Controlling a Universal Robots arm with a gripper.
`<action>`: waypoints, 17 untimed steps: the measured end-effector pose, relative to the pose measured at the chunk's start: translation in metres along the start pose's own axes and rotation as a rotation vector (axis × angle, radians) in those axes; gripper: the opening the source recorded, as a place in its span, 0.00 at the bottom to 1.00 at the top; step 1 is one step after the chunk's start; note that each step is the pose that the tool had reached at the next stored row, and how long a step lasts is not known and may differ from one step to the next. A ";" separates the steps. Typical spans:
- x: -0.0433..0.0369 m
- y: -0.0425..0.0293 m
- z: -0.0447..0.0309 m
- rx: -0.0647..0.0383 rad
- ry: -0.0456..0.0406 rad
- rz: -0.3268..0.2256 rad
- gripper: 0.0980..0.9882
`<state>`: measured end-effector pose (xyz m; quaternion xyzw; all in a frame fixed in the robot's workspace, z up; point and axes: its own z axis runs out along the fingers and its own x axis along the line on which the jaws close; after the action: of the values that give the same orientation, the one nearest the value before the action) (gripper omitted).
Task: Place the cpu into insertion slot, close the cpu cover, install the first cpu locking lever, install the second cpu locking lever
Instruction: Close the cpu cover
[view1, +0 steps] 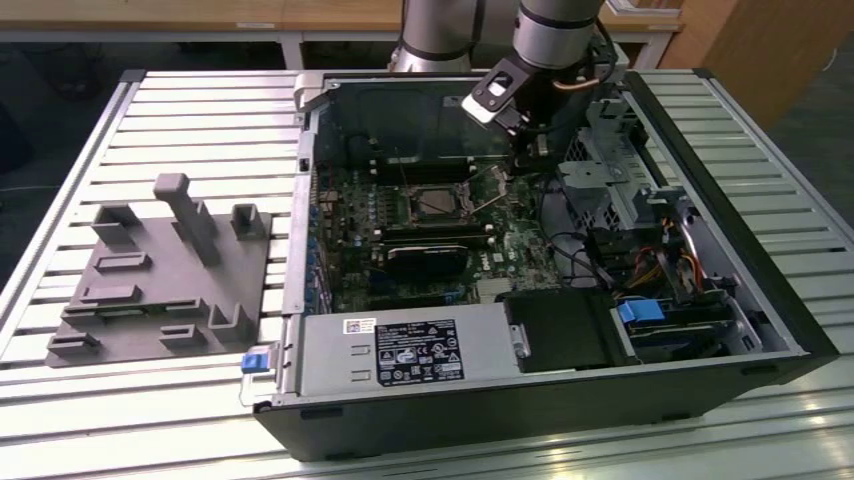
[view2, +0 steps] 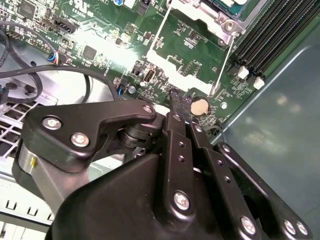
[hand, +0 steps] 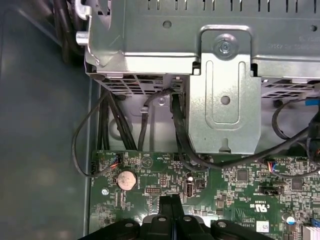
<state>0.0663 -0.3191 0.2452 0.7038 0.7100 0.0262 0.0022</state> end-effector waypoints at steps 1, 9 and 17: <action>0.0001 0.0002 0.0009 0.001 0.0000 0.000 0.02; 0.0003 0.0006 0.0063 0.006 -0.0002 0.000 0.02; 0.0004 -0.0087 0.0062 0.006 0.0000 0.000 0.02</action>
<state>0.0579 -0.3186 0.2386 0.7038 0.7100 0.0242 0.0002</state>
